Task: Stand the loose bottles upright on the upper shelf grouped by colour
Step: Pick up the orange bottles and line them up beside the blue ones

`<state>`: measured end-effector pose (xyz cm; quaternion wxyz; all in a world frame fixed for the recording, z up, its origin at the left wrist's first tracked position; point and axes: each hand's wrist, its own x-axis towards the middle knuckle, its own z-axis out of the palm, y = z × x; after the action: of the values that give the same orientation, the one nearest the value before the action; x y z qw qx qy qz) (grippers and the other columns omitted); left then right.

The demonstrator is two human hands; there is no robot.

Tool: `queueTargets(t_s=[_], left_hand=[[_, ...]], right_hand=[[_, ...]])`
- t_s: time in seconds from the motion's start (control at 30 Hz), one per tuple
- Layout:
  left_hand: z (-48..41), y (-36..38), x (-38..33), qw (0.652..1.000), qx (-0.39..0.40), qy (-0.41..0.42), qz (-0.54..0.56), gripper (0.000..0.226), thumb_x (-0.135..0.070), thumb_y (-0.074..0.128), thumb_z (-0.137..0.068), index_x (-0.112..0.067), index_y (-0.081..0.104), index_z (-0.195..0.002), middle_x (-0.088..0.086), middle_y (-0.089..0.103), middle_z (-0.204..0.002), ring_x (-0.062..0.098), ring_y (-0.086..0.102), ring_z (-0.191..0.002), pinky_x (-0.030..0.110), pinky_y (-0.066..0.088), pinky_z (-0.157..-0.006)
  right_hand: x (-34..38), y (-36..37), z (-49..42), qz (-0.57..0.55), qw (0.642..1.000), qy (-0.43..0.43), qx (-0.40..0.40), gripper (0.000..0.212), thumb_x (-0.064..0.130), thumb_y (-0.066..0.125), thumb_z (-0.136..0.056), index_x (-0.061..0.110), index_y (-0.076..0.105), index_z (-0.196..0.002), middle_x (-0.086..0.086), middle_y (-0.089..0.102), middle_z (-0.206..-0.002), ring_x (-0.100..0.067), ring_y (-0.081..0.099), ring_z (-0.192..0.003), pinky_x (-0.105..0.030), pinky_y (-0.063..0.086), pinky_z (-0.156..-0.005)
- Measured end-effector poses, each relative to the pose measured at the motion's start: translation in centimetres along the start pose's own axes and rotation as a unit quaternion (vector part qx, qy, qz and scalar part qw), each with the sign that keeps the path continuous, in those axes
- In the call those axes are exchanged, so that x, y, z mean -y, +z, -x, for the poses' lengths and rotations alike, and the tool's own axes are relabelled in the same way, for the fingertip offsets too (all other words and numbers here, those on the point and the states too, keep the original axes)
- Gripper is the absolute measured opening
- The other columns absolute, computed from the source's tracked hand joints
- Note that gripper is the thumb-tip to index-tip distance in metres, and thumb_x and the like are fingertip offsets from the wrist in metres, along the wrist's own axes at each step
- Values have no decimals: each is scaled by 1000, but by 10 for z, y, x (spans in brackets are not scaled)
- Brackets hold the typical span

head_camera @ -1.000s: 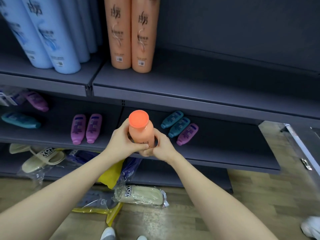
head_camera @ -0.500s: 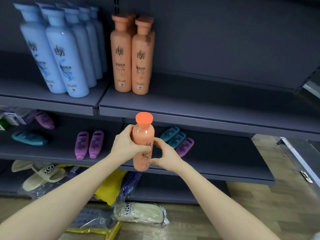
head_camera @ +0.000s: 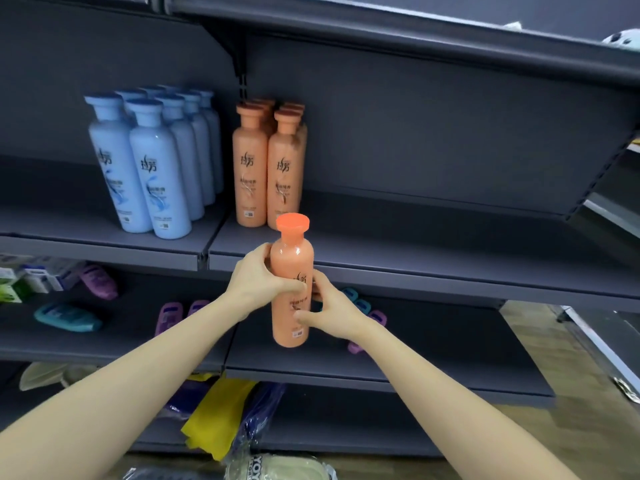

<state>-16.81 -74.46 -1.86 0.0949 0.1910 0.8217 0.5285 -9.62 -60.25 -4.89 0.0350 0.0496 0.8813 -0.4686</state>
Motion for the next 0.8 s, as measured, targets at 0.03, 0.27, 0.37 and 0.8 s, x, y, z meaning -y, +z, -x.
queueTargets(t_s=[0.03, 0.27, 0.37, 0.8], left_hand=[[-1, -2, -3, 1000, 5, 4, 3, 54, -12, 82, -60, -22, 55, -105, -8, 65, -94, 8, 62, -88, 24, 50, -68], [-9, -6, -22, 999, 26, 21, 11, 43, -10, 82, -60, -23, 61, -96, -6, 69, -90, 12, 66, -86, 30, 55, -71], [-12, -6, -28, 999, 34, 27, 14, 41, -11, 82, -59, -24, 62, -92, -4, 70, -89, 14, 67, -85, 36, 57, -73], [-18, -17, -64, 995, 42, 71, 48, 55, -6, 80, -66, -19, 49, -110, -4, 63, -99, 11, 63, -92, 30, 54, -77]], right_hand=[[3, -1, 0, -4, 1000, -3, -2, 71, 15, 66, -86, 25, 25, -143, 9, 51, -128, -5, 48, -112, -24, 42, -94], [17, -1, 0, -50, 997, -23, -55, 82, 11, 70, -80, 29, 18, -141, 13, 52, -114, -10, 55, -110, -34, 48, -95], [18, 0, 1, -60, 994, -21, -87, 82, 12, 73, -77, 27, 20, -138, 12, 53, -112, -10, 56, -106, -30, 48, -90], [42, -20, -8, -67, 979, -27, -189, 68, 13, 77, -69, 21, 39, -126, 7, 58, -104, -17, 60, -100, -37, 51, -87]])
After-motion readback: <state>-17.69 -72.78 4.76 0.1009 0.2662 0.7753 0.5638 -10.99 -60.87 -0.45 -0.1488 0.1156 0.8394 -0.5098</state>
